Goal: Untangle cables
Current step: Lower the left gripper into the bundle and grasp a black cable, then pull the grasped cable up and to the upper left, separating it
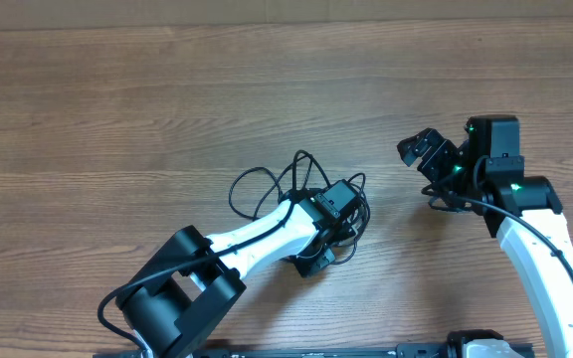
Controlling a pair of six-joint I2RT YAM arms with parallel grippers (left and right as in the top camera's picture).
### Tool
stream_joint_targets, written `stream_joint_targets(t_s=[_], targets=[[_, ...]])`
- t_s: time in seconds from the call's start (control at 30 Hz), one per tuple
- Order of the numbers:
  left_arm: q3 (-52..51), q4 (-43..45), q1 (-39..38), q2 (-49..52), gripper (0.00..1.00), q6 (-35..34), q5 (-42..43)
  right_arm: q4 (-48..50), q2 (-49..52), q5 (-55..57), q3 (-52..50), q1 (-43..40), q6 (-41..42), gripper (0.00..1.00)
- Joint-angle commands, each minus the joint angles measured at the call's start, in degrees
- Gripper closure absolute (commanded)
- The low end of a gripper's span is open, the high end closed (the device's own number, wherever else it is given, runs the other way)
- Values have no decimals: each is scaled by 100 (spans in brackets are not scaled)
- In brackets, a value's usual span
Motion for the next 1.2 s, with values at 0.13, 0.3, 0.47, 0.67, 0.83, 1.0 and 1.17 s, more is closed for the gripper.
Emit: stream_joint_targets(t_s=[0.13,0.3,0.47,0.67,0.83,1.0,1.17], targets=[[-293,57,-24,151,96,-48,-107,28,-44,15,87,-15,-46,0],[63,-527,-22,133,96,-52,-186,28,-44,15,87,-15,-46,0],[1550,-2044,-11,57,96,-293,-256,28,-44,15,87,-15,-46,0],[3910,-3241,2,-17,96,-675,-243,28,-44,17,87,-15,-46,0],[5528,-3731,114,-24,96,-997,-116,28,-44,15,87,-15,-46,0],[6741,-4024,514,-26,96,-1445,164,28,-44,17,87,-15,-46,0],[7521,-3987,1045,-28,96,-1541,977,28,-44,15,87,-15,-46,0]])
